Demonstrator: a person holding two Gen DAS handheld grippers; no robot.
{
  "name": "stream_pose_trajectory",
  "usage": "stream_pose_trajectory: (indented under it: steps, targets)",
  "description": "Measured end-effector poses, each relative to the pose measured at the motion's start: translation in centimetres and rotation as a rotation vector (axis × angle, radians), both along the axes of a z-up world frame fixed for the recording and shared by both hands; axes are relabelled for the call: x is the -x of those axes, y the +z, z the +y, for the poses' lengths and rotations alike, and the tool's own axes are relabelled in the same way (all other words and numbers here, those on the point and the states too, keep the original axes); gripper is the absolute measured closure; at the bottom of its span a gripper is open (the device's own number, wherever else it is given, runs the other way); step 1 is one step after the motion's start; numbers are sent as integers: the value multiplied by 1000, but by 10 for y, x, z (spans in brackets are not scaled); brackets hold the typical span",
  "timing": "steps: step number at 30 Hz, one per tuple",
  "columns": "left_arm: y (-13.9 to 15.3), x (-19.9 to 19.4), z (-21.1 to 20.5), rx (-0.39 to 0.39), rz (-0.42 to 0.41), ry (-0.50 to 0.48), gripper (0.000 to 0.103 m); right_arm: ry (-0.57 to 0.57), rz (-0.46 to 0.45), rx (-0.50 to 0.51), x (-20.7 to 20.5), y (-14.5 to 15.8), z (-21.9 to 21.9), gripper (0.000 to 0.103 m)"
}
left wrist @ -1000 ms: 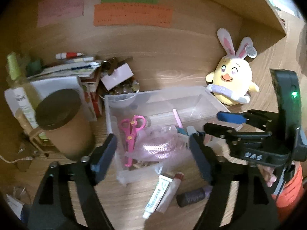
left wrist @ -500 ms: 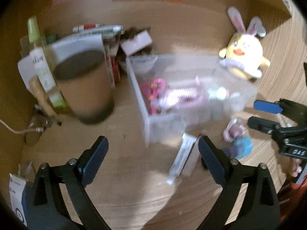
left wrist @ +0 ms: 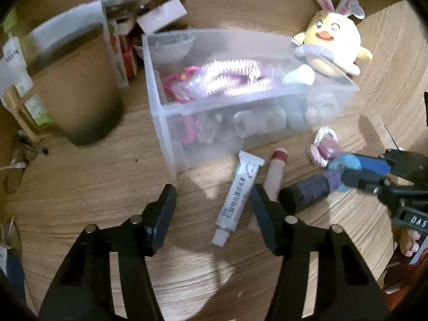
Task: Organize objects
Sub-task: 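Move both open tools back to the items beside the box, then grasp the white tube with the left tool while the right tool grasps the teal tape roll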
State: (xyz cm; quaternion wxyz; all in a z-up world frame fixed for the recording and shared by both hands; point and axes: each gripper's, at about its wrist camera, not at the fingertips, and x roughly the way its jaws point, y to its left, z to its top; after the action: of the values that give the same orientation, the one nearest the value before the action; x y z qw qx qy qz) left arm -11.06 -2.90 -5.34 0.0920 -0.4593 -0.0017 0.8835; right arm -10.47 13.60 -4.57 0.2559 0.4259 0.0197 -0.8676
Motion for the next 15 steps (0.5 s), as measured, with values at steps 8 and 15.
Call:
stream_pose_trajectory:
  steps: [8,15]
  targets:
    - [0,-14,-4,15,9,2,75,-59,-3,11,-5,2,21,86]
    - [4,-29,-8,22,41,26,83,-115,0,32,-7,7,43,86]
